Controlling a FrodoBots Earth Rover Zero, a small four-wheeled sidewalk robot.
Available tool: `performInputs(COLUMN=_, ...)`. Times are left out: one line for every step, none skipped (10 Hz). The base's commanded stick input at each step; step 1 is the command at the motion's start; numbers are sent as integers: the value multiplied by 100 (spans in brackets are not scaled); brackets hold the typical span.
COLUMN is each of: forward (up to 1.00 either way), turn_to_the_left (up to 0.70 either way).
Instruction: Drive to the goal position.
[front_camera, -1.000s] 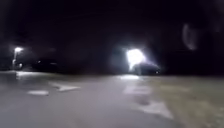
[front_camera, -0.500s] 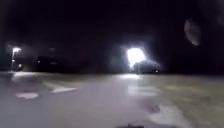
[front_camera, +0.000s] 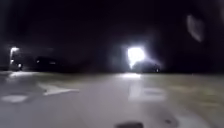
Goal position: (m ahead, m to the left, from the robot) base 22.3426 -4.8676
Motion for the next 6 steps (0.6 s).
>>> performInputs(forward=33, turn_to_the_left=0)
performInputs(forward=33, turn_to_the_left=0)
performInputs(forward=33, turn_to_the_left=0)
performInputs(forward=33, turn_to_the_left=0)
performInputs(forward=33, turn_to_the_left=0)
performInputs(forward=34, turn_to_the_left=0)
